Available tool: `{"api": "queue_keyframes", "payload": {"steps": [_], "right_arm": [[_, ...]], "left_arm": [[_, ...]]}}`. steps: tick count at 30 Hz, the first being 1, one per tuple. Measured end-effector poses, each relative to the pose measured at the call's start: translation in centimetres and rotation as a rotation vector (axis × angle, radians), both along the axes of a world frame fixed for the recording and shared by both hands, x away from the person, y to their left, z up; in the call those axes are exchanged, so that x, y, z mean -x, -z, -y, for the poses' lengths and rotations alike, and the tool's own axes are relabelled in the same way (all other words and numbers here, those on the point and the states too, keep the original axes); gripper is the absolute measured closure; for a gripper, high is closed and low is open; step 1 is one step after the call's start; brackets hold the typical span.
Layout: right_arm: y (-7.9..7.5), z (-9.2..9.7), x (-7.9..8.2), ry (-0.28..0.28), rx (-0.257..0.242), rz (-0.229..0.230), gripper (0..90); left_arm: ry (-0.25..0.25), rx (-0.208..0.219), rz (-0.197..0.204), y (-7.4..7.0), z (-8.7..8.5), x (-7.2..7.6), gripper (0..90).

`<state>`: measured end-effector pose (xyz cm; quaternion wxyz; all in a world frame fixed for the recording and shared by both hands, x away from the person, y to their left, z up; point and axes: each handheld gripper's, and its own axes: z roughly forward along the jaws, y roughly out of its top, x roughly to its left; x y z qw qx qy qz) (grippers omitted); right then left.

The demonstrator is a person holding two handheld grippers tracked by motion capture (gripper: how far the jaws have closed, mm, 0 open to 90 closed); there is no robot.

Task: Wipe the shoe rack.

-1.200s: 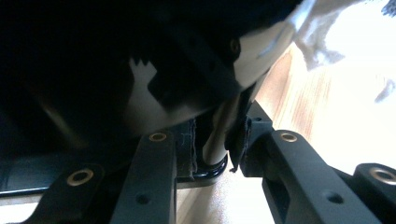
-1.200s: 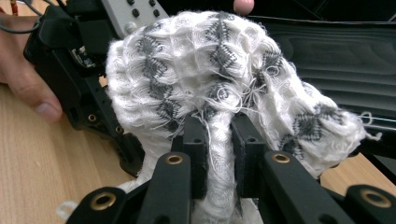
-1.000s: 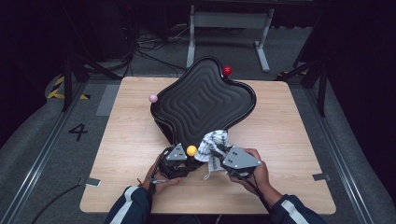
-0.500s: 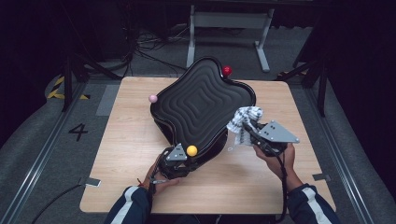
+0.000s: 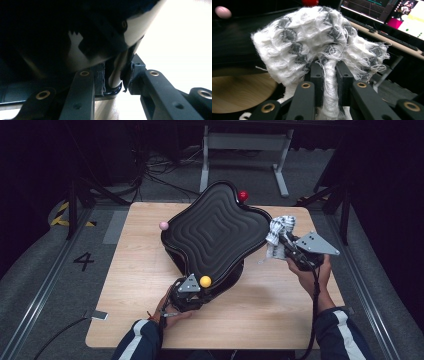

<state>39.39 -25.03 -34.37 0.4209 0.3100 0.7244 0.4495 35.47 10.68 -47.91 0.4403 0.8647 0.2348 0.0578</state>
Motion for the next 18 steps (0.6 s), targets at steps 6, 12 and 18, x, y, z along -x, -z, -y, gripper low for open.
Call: {"api": "queue_keyframes", "payload": {"steps": [6,12,18], "right_arm": [[-0.7,0.2,-1.0,0.001,0.019,0.004,79.4],[-0.8,-1.3,0.9,-0.102,0.041,0.016,78.9],[0.1,-3.7,2.6,-0.193,0.096,0.007,78.6]], "left_arm": [[0.000,0.000,-0.001,0.0,0.0,0.0,72.4],[0.003,0.001,0.002,0.0,0.0,0.0,72.4],[0.002,0.000,0.004,0.0,0.0,0.0,72.4]]}}
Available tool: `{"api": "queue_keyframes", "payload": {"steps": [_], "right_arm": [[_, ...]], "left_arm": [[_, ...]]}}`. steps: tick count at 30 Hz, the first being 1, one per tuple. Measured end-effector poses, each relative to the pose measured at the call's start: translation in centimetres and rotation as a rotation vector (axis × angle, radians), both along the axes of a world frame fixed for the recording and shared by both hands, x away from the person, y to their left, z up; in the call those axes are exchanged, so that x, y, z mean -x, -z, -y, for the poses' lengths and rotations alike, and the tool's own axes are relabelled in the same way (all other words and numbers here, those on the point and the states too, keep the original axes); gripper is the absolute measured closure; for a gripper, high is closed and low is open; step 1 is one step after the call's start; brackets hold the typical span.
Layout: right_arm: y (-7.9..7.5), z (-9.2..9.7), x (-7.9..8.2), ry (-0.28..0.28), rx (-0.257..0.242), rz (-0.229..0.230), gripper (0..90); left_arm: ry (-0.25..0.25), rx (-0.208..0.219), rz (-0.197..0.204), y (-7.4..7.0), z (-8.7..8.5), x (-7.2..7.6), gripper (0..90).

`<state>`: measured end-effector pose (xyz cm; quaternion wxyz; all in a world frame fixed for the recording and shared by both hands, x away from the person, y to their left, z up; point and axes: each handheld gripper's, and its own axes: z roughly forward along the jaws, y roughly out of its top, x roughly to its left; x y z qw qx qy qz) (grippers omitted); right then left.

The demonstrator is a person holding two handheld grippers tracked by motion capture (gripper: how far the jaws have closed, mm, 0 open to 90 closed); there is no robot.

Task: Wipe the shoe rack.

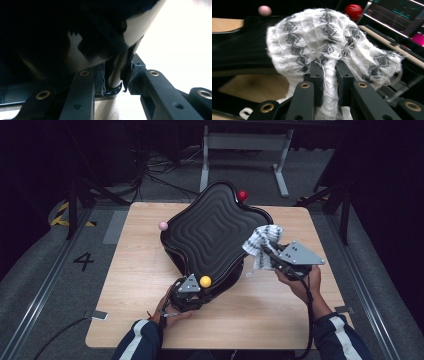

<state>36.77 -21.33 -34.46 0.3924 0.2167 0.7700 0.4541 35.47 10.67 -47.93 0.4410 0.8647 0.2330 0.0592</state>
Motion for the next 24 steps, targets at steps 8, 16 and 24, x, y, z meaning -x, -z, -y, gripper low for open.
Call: {"api": "queue_keyframes", "payload": {"steps": [8,16,24], "right_arm": [[2.2,-3.7,1.0,-0.101,0.062,-0.045,78.3],[3.4,-5.9,2.1,-0.176,0.107,-0.069,77.9],[4.2,-8.2,4.0,-0.268,0.138,-0.086,77.6]], "left_arm": [[0.002,-0.003,0.002,0.0,0.0,0.0,72.5],[0.001,-0.001,0.004,0.0,0.0,0.0,72.4],[-0.006,-0.001,-0.006,0.0,-0.1,0.0,72.3]]}}
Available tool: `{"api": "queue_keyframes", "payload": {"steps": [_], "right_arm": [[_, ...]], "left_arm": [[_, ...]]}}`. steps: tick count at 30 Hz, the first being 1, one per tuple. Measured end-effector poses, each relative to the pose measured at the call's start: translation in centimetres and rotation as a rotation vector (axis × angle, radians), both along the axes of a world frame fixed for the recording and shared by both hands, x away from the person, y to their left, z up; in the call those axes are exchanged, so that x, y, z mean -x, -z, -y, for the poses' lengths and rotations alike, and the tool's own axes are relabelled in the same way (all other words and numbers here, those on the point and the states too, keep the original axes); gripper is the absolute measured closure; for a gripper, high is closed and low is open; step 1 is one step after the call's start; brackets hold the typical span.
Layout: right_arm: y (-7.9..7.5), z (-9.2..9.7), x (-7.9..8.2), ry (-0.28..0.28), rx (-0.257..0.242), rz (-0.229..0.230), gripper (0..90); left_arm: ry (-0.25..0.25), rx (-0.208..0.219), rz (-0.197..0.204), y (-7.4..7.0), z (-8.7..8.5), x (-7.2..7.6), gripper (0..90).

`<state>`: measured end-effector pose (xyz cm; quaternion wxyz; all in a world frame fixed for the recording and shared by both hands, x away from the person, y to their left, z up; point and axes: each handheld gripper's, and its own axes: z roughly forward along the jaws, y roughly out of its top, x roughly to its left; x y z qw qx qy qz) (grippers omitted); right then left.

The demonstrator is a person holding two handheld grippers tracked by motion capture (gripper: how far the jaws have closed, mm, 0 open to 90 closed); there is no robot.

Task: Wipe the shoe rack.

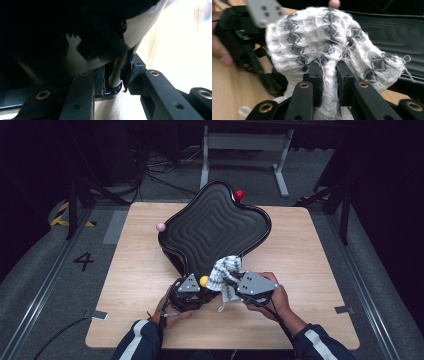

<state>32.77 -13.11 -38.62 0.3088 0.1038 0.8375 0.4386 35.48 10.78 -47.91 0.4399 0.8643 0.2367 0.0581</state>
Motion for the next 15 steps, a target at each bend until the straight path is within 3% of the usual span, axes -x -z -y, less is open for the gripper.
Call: {"api": "queue_keyframes", "payload": {"steps": [9,12,15], "right_arm": [[0.2,-0.1,0.1,-0.009,0.007,0.001,77.8],[-0.1,0.7,-0.6,0.029,-0.002,0.017,77.7],[-0.9,2.5,-2.0,0.104,-0.045,0.018,77.6]], "left_arm": [[0.000,0.000,0.001,0.0,0.0,0.0,72.3],[0.003,-0.002,0.002,0.0,0.0,0.0,72.4],[0.003,-0.002,0.003,0.0,0.0,0.0,72.4]]}}
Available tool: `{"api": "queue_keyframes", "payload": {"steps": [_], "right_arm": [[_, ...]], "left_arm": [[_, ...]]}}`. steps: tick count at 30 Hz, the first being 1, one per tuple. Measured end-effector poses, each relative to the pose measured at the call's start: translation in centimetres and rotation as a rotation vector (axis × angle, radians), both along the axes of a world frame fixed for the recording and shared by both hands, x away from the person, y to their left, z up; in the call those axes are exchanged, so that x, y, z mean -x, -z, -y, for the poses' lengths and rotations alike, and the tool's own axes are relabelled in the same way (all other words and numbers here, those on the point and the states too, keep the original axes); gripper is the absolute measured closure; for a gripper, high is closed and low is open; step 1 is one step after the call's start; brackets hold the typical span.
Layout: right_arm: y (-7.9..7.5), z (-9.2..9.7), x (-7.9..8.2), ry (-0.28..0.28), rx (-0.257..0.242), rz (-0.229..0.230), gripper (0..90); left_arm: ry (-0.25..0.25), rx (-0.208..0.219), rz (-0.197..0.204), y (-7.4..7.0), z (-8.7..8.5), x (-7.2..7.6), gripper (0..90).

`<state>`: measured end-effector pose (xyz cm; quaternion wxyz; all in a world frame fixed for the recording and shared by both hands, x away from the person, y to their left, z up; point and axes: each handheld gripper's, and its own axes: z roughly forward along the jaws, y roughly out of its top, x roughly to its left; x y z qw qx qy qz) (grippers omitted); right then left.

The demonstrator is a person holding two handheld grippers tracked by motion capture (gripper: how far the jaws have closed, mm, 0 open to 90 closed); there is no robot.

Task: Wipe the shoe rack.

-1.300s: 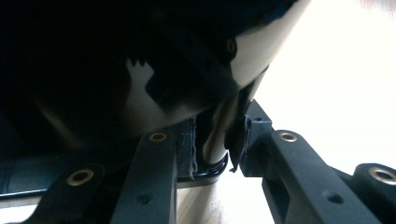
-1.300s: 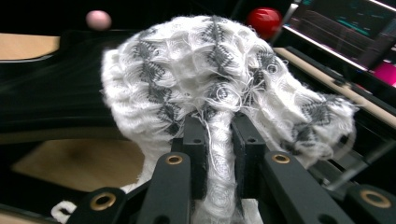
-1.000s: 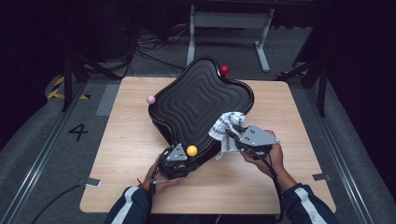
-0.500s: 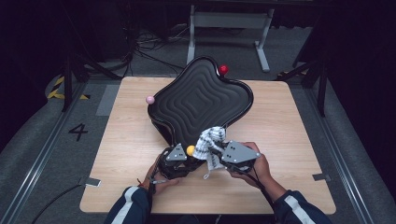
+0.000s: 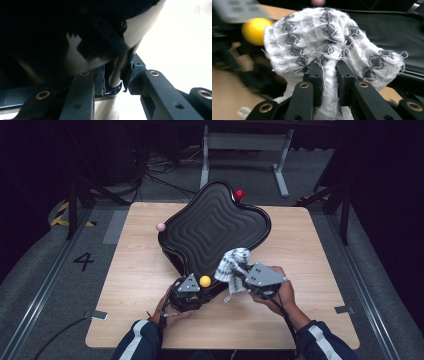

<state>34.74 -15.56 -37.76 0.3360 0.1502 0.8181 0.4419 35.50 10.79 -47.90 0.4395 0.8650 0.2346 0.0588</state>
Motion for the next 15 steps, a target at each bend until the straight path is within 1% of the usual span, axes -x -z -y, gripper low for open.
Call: {"api": "queue_keyframes", "payload": {"steps": [1,3,4,5,6,7,8,9,11,13,15], "right_arm": [[-0.3,0.7,-0.5,0.020,-0.026,-0.014,77.6],[-0.9,2.0,-1.5,0.050,-0.061,-0.023,77.7],[-1.2,2.5,-1.7,0.064,-0.064,-0.017,77.7],[-1.5,2.8,-1.9,0.081,-0.054,0.003,77.6],[-1.5,2.8,-1.9,0.081,-0.054,0.003,77.6],[-1.8,3.2,-2.0,0.094,-0.045,0.014,77.6],[-2.5,4.0,-2.4,0.116,-0.048,0.025,77.5],[-2.5,4.0,-2.4,0.116,-0.048,0.025,77.5],[-3.2,4.7,-2.9,0.146,-0.045,0.045,77.1],[-3.9,5.5,-3.5,0.172,-0.052,0.045,76.9],[-4.6,6.3,-4.2,0.209,-0.055,0.056,76.8]], "left_arm": [[0.000,0.000,0.000,0.0,0.0,0.0,72.4],[-0.001,0.000,0.000,0.0,0.0,0.0,72.4],[-0.001,0.001,-0.002,0.0,0.0,0.0,72.4],[-0.002,0.002,-0.002,0.0,0.0,0.0,72.4],[-0.002,0.002,-0.002,0.0,0.0,0.0,72.4],[-0.003,0.003,-0.003,0.0,0.0,0.0,72.4],[-0.003,0.003,-0.003,0.0,0.0,0.0,72.3],[-0.003,0.003,-0.003,0.0,0.0,0.0,72.3],[-0.003,0.003,-0.003,0.0,0.0,0.0,72.4],[-0.002,0.003,-0.005,0.0,0.0,0.0,72.3],[-0.002,0.008,-0.005,0.0,0.0,0.0,72.3]]}}
